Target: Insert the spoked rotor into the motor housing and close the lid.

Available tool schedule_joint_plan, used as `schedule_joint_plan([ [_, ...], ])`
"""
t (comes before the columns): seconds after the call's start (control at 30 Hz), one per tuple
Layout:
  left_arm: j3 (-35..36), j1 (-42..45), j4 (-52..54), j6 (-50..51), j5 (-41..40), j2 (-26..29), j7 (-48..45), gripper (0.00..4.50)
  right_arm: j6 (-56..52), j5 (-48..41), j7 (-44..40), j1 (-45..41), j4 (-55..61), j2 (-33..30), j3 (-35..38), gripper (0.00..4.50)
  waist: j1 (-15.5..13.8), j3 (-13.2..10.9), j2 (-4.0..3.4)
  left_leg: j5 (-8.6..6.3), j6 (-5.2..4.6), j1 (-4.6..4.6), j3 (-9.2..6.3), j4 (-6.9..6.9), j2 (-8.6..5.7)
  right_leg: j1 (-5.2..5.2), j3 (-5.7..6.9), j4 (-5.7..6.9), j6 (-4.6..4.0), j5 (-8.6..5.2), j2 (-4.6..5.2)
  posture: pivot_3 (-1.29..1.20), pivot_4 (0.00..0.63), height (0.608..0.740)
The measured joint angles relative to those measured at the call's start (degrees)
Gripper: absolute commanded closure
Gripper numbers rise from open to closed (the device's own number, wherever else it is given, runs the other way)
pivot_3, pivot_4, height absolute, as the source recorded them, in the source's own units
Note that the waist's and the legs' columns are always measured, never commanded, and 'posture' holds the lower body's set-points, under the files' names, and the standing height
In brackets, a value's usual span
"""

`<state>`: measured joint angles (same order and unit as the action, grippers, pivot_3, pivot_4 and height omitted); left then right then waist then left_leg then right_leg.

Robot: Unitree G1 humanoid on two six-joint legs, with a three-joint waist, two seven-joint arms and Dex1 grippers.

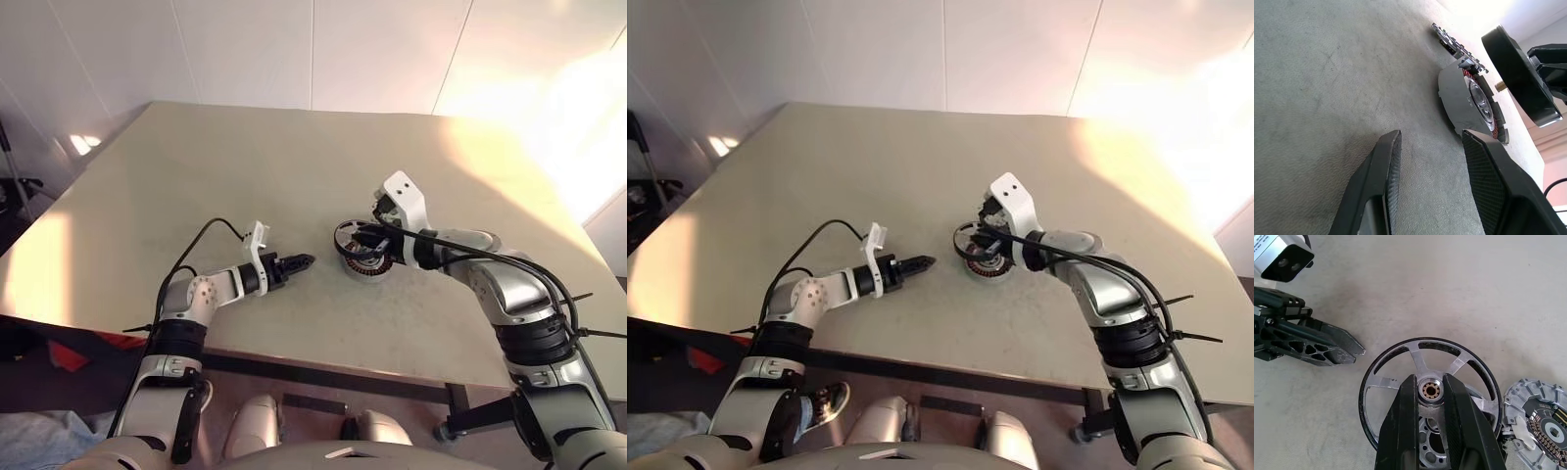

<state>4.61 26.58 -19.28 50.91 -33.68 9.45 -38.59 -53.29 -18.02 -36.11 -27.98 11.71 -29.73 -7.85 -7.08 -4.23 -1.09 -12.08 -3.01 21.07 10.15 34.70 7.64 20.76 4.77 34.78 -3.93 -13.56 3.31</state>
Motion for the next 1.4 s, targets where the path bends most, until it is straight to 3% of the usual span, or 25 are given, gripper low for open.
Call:
schedule_joint_plan([
  [1.4,-0.05,0.12,-0.08,0.17,-0.01,0.31,-0.11,2.40,2.71,1.08,0.43,3.23,-0.85,-2.01,0.92,4.08,-0.01,0.00,0.01,0.00,0.00,-0.04,0.00,-0.07,0.00,0.00,0.00,-0.01,0.04,-0.03,-0.01,0.00,0.000,0.740],
])
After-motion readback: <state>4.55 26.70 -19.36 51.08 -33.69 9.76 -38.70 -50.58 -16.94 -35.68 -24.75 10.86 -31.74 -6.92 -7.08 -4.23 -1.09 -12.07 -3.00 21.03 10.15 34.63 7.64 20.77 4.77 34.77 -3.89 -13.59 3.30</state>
